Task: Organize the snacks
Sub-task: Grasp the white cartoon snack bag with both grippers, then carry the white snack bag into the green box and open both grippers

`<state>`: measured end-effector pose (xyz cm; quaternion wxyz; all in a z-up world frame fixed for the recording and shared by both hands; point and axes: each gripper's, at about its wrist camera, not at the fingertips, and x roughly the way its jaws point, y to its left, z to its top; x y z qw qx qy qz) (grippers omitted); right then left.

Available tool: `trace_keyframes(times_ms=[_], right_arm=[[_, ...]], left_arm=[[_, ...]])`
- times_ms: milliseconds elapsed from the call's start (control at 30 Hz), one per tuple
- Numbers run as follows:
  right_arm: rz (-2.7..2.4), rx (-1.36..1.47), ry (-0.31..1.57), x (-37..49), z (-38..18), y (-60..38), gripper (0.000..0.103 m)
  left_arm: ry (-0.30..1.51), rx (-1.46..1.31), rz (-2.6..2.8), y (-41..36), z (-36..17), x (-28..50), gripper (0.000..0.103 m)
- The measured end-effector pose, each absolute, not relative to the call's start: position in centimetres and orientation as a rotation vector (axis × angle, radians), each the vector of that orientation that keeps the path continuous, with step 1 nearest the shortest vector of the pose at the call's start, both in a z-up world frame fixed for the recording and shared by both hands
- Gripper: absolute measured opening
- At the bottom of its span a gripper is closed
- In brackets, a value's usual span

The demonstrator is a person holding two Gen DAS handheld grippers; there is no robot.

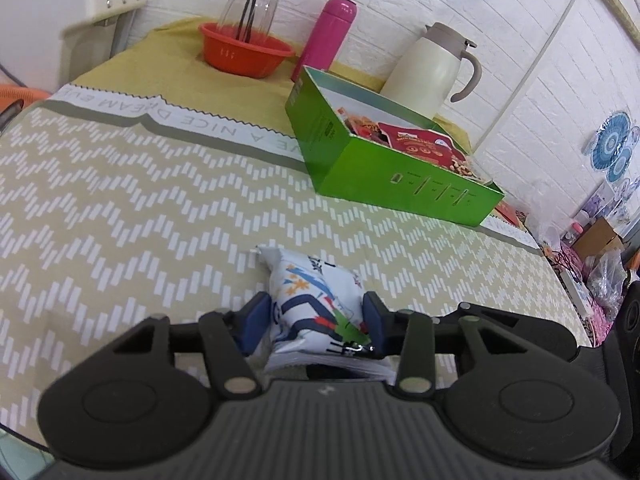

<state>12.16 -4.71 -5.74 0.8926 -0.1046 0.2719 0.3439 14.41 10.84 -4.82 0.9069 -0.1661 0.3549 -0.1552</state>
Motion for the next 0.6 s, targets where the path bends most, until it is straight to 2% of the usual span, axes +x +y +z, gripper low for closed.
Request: trace_keyframes(times_ms=[600], right_arm=[[0.623, -0.211, 0.396, 10.3, -2.9, -9.0, 0.073]], left_arm=[[0.602, -0.308, -0.414, 6.7, -1.3, 14.0, 0.042]])
